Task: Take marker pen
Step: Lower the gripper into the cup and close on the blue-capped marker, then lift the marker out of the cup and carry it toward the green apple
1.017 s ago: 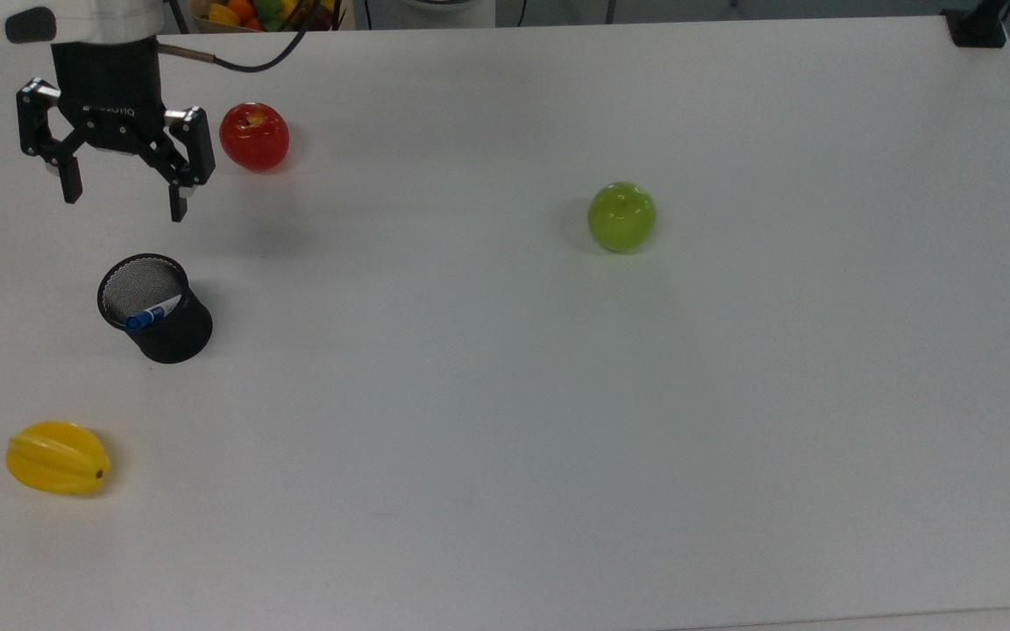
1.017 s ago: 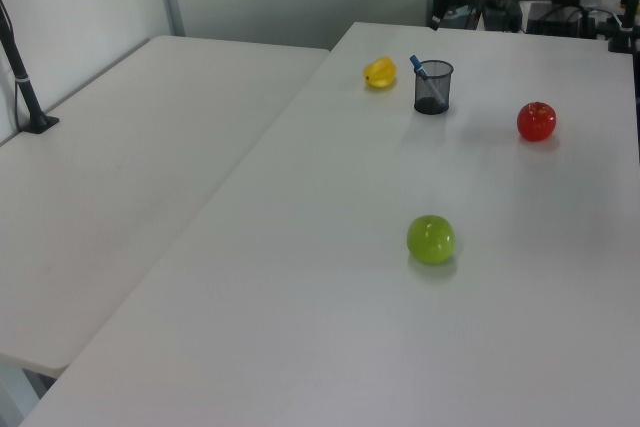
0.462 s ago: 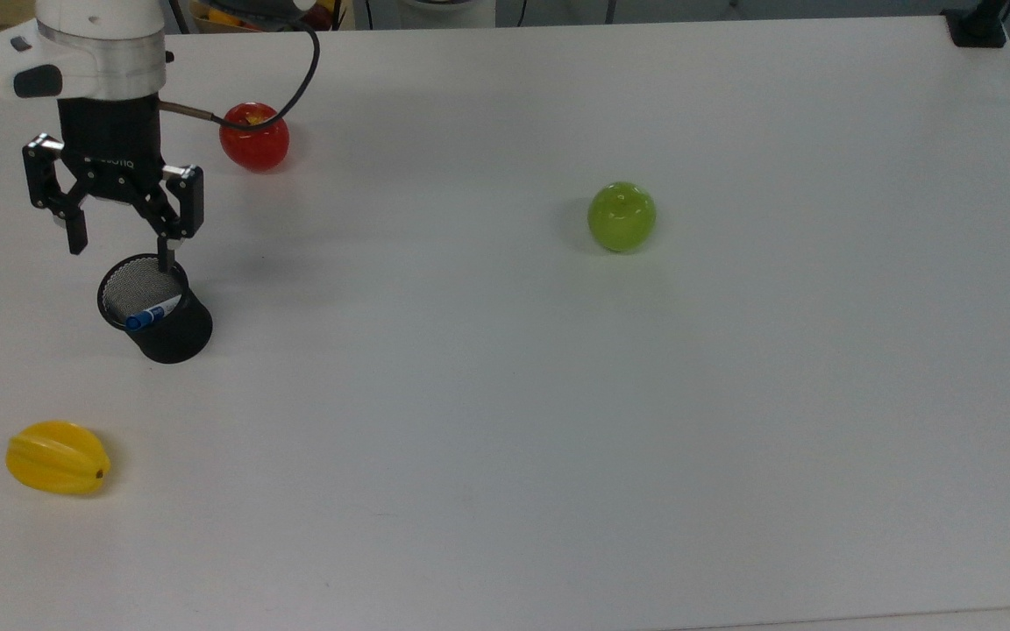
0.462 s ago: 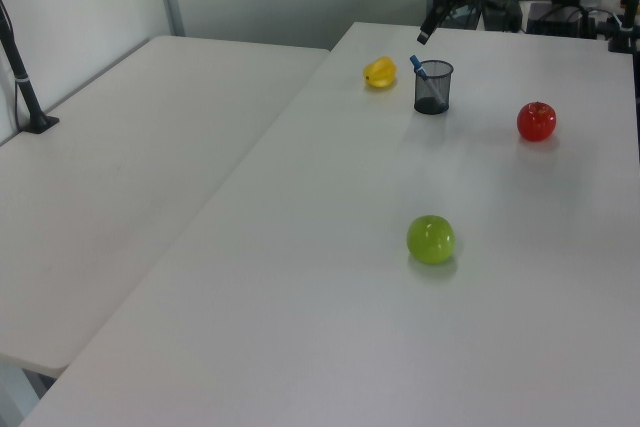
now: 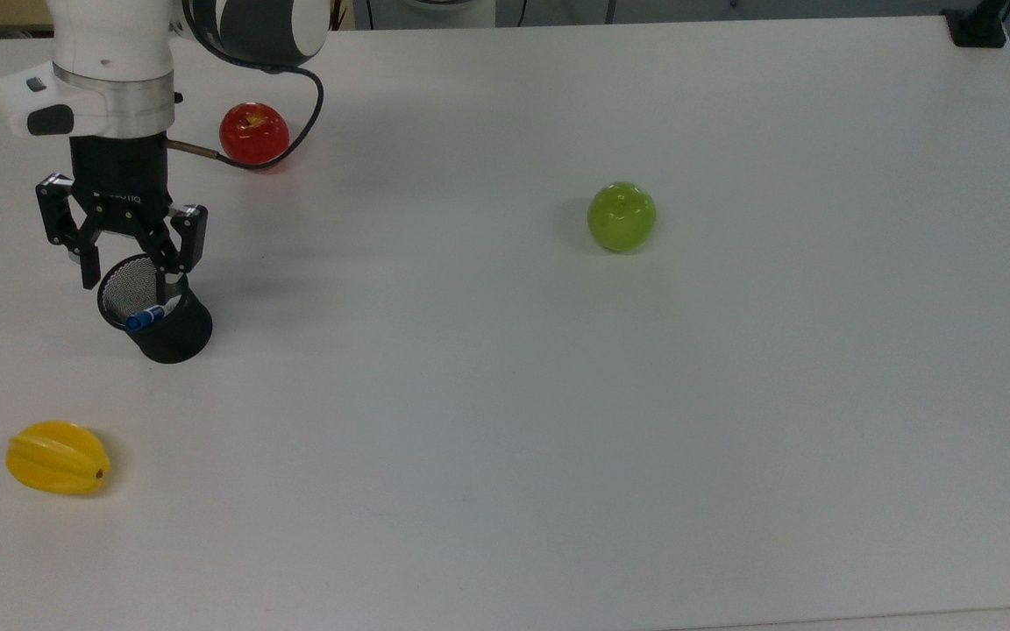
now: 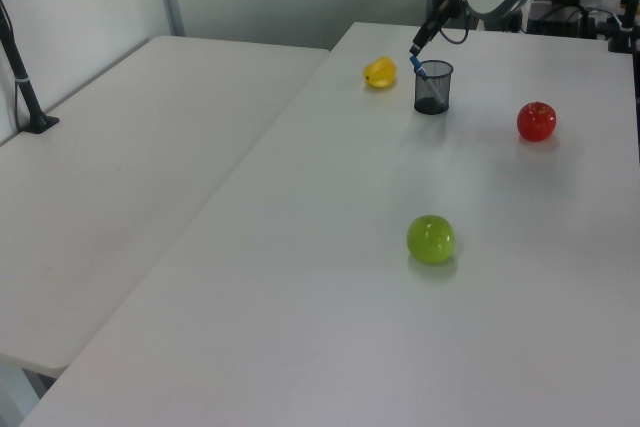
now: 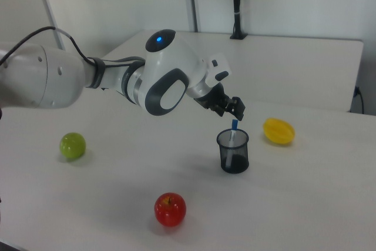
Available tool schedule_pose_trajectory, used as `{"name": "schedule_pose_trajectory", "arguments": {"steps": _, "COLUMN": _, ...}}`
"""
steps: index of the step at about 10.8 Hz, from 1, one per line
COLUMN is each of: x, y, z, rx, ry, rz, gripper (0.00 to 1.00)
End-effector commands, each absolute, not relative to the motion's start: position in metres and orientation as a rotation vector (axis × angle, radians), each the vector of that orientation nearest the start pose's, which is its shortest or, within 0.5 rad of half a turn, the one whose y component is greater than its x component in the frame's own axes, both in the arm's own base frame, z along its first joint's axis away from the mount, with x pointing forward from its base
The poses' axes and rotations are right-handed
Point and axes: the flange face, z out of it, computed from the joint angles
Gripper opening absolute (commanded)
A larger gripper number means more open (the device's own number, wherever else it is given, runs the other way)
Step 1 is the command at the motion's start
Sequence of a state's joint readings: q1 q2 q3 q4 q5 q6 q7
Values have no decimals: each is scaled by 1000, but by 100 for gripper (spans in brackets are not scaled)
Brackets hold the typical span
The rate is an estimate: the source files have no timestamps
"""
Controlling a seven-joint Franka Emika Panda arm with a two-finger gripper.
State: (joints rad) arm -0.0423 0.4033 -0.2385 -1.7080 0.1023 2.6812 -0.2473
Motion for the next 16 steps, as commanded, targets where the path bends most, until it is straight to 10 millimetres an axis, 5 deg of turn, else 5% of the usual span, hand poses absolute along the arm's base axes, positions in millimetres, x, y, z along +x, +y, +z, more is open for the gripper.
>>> {"name": "schedule_pose_trajectory", "arguments": {"steps": 1, "x": 683, "y": -177, "z": 417, "rx": -3157, "ry": 136, "rz": -970, "gripper": 65}}
{"name": "schedule_pose_trajectory", "arguments": {"steps": 6, "x": 690, "y": -175, "z": 390, "rx": -3164, "ry": 127, "rz": -997, "gripper": 56}}
{"name": "schedule_pose_trajectory", "arguments": {"steps": 9, "x": 690, "y": -175, "z": 389, "rx": -3164, "ry": 129, "rz": -992, "gripper": 13}}
{"name": "schedule_pose_trajectory", "arguments": {"steps": 11, "x": 690, "y": -176, "z": 392, "rx": -3152, "ry": 154, "rz": -998, "gripper": 0}}
{"name": "schedule_pose_trajectory", "arguments": {"steps": 14, "x": 688, "y": -175, "z": 415, "rx": -3127, "ry": 172, "rz": -1049, "gripper": 0}}
{"name": "schedule_pose_trajectory", "arguments": {"steps": 16, "x": 679, "y": -179, "z": 456, "rx": -3091, "ry": 206, "rz": -1127, "gripper": 0}}
